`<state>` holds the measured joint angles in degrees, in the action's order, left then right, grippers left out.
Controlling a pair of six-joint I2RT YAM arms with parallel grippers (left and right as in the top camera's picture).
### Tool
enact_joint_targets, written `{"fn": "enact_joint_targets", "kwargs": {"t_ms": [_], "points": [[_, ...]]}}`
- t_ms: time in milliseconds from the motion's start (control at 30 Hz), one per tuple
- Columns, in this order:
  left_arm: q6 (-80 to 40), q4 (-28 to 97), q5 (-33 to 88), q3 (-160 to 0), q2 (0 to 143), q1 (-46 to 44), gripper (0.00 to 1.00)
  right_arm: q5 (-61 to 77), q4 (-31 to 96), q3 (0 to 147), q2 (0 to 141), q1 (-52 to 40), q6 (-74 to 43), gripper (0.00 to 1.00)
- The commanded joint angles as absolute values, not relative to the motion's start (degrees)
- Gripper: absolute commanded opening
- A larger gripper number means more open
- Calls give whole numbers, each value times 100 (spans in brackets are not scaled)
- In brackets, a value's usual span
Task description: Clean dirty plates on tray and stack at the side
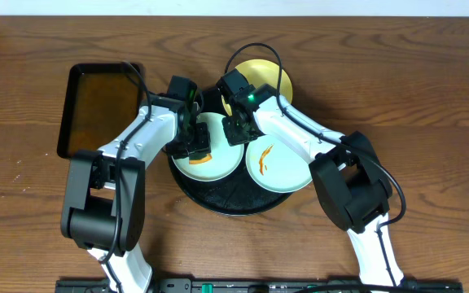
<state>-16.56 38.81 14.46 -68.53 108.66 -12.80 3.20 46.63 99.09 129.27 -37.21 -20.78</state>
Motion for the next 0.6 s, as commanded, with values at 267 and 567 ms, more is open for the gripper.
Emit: {"fn": "enact_joint_targets", "kwargs": {"t_ms": [267,567], "points": [[-1656,3813,1391,-6838,10844,-1260,33,329,4694,9872,13037,-3747,-2093,1],[-1658,3511,1389,-6836,10847,-1260,54,327,4694,9872,13037,-3747,-2091,1]]}}
